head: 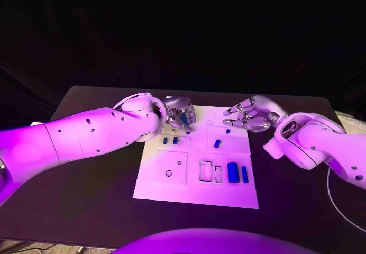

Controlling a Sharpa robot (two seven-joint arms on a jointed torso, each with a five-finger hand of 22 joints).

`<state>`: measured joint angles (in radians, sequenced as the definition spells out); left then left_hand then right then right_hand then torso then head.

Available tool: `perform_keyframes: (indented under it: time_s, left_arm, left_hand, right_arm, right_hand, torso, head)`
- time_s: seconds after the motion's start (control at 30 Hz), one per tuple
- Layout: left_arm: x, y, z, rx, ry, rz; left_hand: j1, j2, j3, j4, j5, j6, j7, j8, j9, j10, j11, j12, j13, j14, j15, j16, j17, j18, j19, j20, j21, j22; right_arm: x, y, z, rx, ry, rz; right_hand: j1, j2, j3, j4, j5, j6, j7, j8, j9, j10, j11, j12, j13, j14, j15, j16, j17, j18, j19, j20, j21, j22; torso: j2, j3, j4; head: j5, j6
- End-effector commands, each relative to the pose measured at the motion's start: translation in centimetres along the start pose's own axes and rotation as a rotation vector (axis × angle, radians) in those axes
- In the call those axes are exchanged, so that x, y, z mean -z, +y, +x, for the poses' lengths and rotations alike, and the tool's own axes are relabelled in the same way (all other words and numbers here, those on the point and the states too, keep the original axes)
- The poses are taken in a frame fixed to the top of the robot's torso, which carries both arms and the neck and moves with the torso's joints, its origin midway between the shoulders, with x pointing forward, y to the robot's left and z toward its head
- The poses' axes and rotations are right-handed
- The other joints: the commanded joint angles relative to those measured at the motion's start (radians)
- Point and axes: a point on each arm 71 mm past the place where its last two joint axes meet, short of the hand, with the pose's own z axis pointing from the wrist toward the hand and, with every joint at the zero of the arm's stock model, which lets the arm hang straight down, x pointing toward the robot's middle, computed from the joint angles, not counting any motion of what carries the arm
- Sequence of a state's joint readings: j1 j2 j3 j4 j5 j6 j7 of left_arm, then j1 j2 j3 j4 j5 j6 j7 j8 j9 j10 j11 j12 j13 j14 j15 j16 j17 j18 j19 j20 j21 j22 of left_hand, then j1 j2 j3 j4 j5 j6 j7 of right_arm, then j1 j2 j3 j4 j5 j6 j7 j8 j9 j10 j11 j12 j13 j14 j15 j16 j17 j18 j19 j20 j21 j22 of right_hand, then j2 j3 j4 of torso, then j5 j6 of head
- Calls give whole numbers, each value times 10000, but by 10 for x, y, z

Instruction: Assemble the parts on the task board

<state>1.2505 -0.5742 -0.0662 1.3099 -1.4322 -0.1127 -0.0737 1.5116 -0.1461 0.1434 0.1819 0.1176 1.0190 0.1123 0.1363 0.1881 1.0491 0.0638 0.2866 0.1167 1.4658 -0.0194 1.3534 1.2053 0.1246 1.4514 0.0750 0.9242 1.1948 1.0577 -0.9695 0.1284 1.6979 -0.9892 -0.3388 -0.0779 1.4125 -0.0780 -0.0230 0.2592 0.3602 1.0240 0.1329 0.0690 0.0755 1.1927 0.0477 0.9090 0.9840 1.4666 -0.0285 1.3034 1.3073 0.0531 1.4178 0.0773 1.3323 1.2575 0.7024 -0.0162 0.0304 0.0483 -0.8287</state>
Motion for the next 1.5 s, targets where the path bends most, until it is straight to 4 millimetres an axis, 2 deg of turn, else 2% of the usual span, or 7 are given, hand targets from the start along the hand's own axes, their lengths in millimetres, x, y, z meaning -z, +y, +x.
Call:
perform_keyframes:
  time_s: [0.03, 0.23, 0.57, 1.5]
  left_arm:
    - [-2, 2, 5, -878, 605, -403]
    - [-6, 0, 8, -1027, 745, -392]
    - [-11, -3, 13, -1023, 762, -238]
    - [-15, -2, 24, -1118, 1452, -654]
  left_hand:
    - [-101, -5, -31, 85, -89, 94, 19, -47, -25, 114, -2, -48, -33, 254, -20, 78, 40, -148, 108, 19, 173, 123]
    - [23, 131, 94, 62, -76, 329, 26, -85, -73, 430, -9, -186, -113, 323, -11, 186, 121, -229, 222, 23, 692, 468]
    - [294, 239, 556, -21, -39, 594, 19, -165, -148, 844, -50, -494, -252, 366, -42, 227, 83, -292, 300, 0, 1151, 794]
    - [354, 18, 1951, -367, 34, 929, 76, -451, -340, 1482, -54, -1216, -404, 338, -59, 196, -187, -391, 336, -14, 1804, 1320]
  right_arm:
    - [0, 1, 2, 4, 109, -132]
    - [0, 1, 2, -2, 121, -151]
    - [0, 2, 3, -7, 134, -163]
    - [-1, 3, 3, -18, 118, -222]
  right_hand:
    - [68, -11, 18, -54, 42, -23, 44, 25, 11, -41, 20, -25, 7, 418, 23, -16, 71, 195, -78, 16, -35, 8]
    - [77, -1, 23, -57, 46, -22, 44, 26, 11, -40, 20, -22, 7, 421, 23, -6, 81, 194, -74, 16, -31, 14]
    - [77, -1, 23, -57, 46, -22, 44, 26, 11, -40, 20, -22, 7, 421, 23, -6, 81, 194, -74, 16, -31, 14]
    - [88, 15, 30, -59, 53, -20, 46, 27, 11, -32, 21, -8, 15, 424, 23, -1, 87, 192, -69, 16, -25, 22]
  torso:
    - [-10, 4, 8]
    - [0, -5, 3]
    - [-1, 11, 2]
    - [-14, 12, 15]
  head:
    - [5, -25]
    - [-10, -28]
    - [-39, -73]
    - [-74, -154]
